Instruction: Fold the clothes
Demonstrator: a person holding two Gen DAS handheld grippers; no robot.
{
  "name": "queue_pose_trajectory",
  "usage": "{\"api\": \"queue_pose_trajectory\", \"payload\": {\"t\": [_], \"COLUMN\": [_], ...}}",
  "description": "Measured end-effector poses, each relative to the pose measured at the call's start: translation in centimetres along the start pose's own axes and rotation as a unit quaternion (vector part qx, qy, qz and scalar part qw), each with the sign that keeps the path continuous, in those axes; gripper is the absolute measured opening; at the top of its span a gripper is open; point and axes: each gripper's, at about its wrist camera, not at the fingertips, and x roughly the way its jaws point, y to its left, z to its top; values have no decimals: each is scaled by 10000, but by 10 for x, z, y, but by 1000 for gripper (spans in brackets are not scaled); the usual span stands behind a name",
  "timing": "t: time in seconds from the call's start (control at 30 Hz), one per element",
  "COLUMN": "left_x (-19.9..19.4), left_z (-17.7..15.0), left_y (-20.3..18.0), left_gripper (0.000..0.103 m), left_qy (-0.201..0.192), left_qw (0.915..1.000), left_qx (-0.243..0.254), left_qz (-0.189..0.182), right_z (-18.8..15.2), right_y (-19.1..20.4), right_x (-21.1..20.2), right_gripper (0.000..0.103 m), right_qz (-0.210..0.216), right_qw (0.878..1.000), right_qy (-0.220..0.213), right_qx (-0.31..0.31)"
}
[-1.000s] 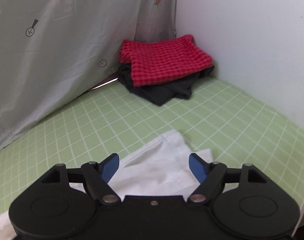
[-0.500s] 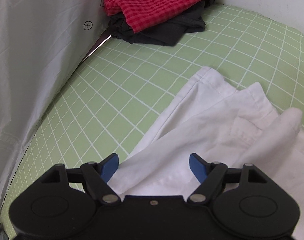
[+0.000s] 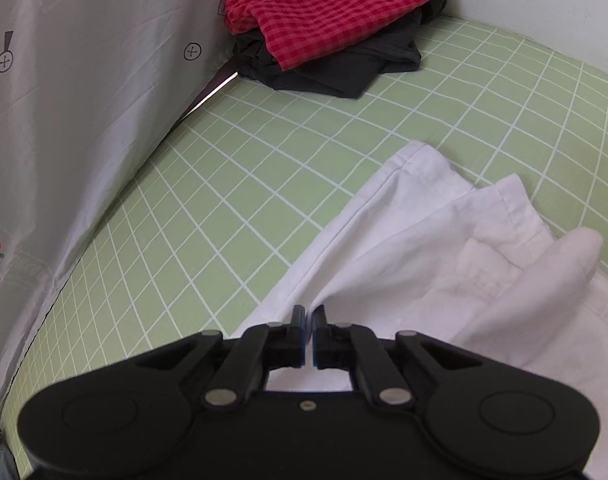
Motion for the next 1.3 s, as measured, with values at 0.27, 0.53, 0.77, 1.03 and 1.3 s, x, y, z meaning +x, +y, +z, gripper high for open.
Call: {"api": "queue_pose_trajectory", "payload": {"t": [0.27,0.53,0.77,1.03,1.3], "left_x": [-42,-25,-19,-7,3], "left_z": [24,86,65,-19,-65], "left_y": [-12,-67,-85,-87,-92], "left_gripper": [6,28,88,88,88], "left_qy": [-841,-1472,-1459,-469,117], "left_qw": [9947,9844,9853,9863,9884], "left_qx": [129,494,678,1544,1503], "left_qz": [-585,-821,-572,-353,-160], "right_z": [36,131,127,70,69], "right_y": [34,161,198,80,14], "right_x": [-37,3,30,64,83], "right_gripper": [2,3,78,79,79], "right_qz": [431,1147,914,-624,-1287], "right_qw": [9945,9713,9665,9879,9869], "right_qy": [-863,-1588,-1640,-670,-547], "right_qx": [-411,-1350,-1752,-1251,-805]}}
